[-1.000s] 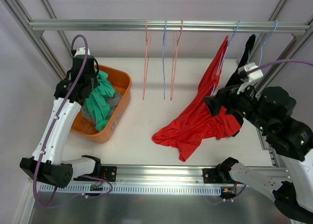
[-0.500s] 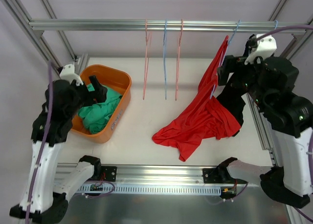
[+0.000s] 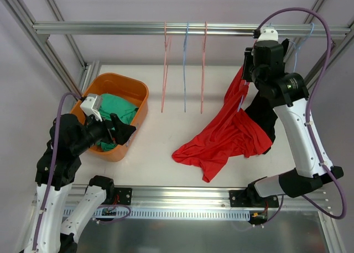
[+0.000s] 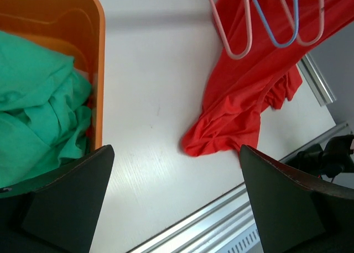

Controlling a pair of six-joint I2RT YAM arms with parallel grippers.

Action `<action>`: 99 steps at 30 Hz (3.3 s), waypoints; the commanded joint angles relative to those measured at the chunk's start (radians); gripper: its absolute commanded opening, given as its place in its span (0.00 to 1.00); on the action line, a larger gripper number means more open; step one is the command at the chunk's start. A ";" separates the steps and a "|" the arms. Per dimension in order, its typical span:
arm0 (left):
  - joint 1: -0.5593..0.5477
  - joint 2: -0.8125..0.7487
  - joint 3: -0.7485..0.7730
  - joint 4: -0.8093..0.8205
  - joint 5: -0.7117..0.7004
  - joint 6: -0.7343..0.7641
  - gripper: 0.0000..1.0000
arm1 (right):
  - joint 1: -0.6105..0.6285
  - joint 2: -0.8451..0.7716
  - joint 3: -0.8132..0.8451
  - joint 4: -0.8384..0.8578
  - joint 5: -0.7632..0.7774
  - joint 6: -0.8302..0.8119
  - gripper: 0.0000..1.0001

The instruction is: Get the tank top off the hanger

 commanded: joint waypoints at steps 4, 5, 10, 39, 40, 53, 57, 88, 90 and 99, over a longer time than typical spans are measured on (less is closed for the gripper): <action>0.004 -0.006 -0.046 0.010 0.062 0.043 0.99 | -0.007 -0.071 -0.094 0.129 0.133 0.033 0.21; 0.004 -0.007 -0.045 0.012 0.062 0.046 0.99 | -0.007 -0.074 -0.099 0.132 0.142 0.037 0.18; 0.004 -0.017 -0.034 0.010 0.064 0.049 0.99 | -0.009 -0.091 -0.108 0.155 0.151 0.038 0.04; 0.004 -0.018 -0.043 0.013 0.139 0.038 0.99 | -0.098 -0.223 -0.139 0.389 -0.219 -0.065 0.00; 0.004 -0.020 -0.043 0.012 0.147 0.037 0.99 | -0.098 -0.228 -0.140 0.389 -0.223 -0.064 0.00; 0.004 0.009 -0.003 0.085 0.266 -0.012 0.99 | -0.099 -0.481 -0.405 0.409 -0.321 -0.047 0.00; 0.002 0.019 -0.010 0.143 0.324 -0.040 0.99 | -0.099 -0.583 -0.508 0.445 -0.390 -0.032 0.00; -0.845 0.942 0.688 0.585 -0.228 0.233 0.92 | -0.098 -0.918 -0.189 -0.120 -0.705 0.054 0.00; -0.846 0.956 0.687 0.605 -0.225 0.228 0.90 | -0.096 -0.915 -0.185 -0.121 -0.725 0.060 0.00; -0.846 0.999 0.693 0.660 -0.231 0.212 0.57 | -0.096 -0.915 -0.185 -0.115 -0.739 0.068 0.00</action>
